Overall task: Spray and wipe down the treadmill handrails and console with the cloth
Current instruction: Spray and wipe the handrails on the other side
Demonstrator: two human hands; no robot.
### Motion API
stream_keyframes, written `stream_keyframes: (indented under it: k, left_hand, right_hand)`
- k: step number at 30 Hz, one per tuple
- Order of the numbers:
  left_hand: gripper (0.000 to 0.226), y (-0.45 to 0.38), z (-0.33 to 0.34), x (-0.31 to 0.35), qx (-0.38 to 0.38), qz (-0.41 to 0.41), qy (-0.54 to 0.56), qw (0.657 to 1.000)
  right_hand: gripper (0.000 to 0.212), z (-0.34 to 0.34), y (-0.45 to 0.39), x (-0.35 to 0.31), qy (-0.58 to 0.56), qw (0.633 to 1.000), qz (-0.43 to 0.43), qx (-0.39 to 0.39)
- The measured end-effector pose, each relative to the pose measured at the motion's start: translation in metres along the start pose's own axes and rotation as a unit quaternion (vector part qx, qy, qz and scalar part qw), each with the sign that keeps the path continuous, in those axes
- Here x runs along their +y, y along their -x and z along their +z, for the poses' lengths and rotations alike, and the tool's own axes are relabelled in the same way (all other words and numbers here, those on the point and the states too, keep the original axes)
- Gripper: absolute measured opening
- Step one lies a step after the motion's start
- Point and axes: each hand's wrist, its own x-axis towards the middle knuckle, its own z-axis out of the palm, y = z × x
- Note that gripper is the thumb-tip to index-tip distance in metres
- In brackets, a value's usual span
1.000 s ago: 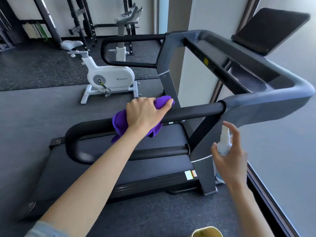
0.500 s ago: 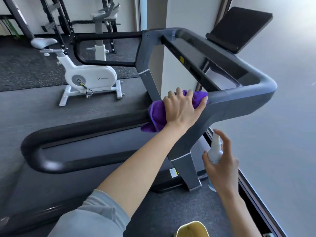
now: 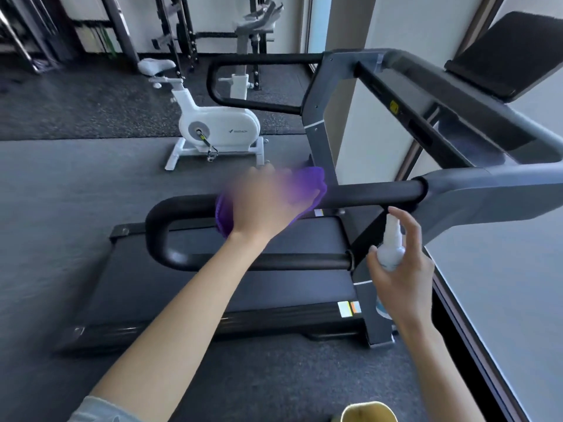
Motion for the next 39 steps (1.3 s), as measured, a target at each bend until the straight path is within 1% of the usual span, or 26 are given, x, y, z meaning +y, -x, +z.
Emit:
stream_keyframes:
  k: [4,6,8,9,10,12,13,14,17,21,23,25,27,28,30,32,35,37,38,39]
  left_hand:
    - [0.053,0.026,-0.019,-0.068,0.062,-0.03,-0.025,0.997]
    - [0.052,0.036,-0.026,-0.092,0.08,-0.051,-0.028,0.995]
    - [0.052,0.044,-0.032,-0.112,0.094,-0.1,0.002,0.991]
    - [0.053,0.049,-0.035,-0.121,0.098,-0.146,0.041,0.984]
    - [0.055,0.055,-0.036,-0.13,0.101,-0.204,0.098,0.969]
    - [0.059,0.07,-0.035,-0.144,0.115,-0.308,0.222,0.918]
    - [0.06,0.079,-0.033,-0.149,0.122,-0.332,0.262,0.898]
    - [0.06,0.087,-0.029,-0.152,0.128,-0.342,0.287,0.886]
    - [0.061,0.107,-0.014,-0.154,0.145,-0.376,0.318,0.858]
    - [0.066,0.137,0.011,-0.158,0.143,-0.423,0.314,0.838]
    - [0.066,0.153,0.02,-0.165,0.12,-0.448,0.322,0.826]
    - [0.061,0.172,0.027,-0.167,0.068,-0.482,0.325,0.811]
    - [0.054,0.198,0.031,-0.157,0.016,-0.492,0.296,0.819]
    - [0.052,0.211,0.03,-0.149,0.006,-0.484,0.285,0.827]
    - [0.052,0.23,0.023,-0.128,0.01,-0.467,0.29,0.835]
    - [0.051,0.235,0.017,-0.111,0.02,-0.425,0.291,0.857]
    - [0.051,0.209,0.013,-0.099,0.065,-0.345,0.238,0.906]
    - [0.051,0.177,0.015,-0.096,0.101,-0.305,0.203,0.925]
    - [0.051,0.162,0.018,-0.095,0.104,-0.285,0.182,0.935]
    - [0.051,0.149,0.024,-0.094,0.091,-0.266,0.153,0.947]
  right_hand:
    - [0.064,0.011,0.008,-0.015,-0.002,1.0,-0.008,-0.004]
    - [0.065,0.016,0.015,-0.021,-0.001,1.0,-0.008,-0.005]
    - [0.067,0.019,0.022,-0.026,-0.006,1.0,-0.004,-0.005]
    - [0.068,0.02,0.025,-0.028,-0.006,1.0,-0.004,-0.005]
    - [0.069,0.021,0.029,-0.029,-0.005,1.0,-0.005,-0.004]
    - [0.07,0.023,0.036,-0.033,0.003,1.0,-0.01,-0.004]
    - [0.069,0.024,0.039,-0.035,0.009,1.0,-0.012,-0.004]
    - [0.069,0.026,0.041,-0.036,0.013,1.0,-0.012,-0.004]
    - [0.068,0.032,0.05,-0.038,0.024,1.0,-0.002,-0.001]
    - [0.067,0.041,0.061,-0.044,0.027,1.0,-0.004,-0.008]
    - [0.067,0.047,0.067,-0.049,0.024,1.0,-0.012,-0.012]
    - [0.067,0.055,0.071,-0.052,0.031,0.999,-0.009,-0.017]
    - [0.066,0.063,0.074,-0.054,0.038,0.999,0.006,-0.023]
    - [0.066,0.066,0.076,-0.055,0.037,0.999,0.006,-0.023]
    - [0.066,0.071,0.077,-0.055,0.034,0.999,0.002,-0.028]
    - [0.068,0.071,0.075,-0.053,0.026,0.999,0.004,-0.035]
    - [0.069,0.066,0.071,-0.046,0.033,0.999,0.004,-0.034]
    - [0.068,0.061,0.069,-0.04,0.031,0.999,0.007,-0.027]
    - [0.068,0.058,0.068,-0.036,0.028,0.999,0.007,-0.025]
    - [0.068,0.056,0.068,-0.033,0.026,0.999,0.007,-0.025]
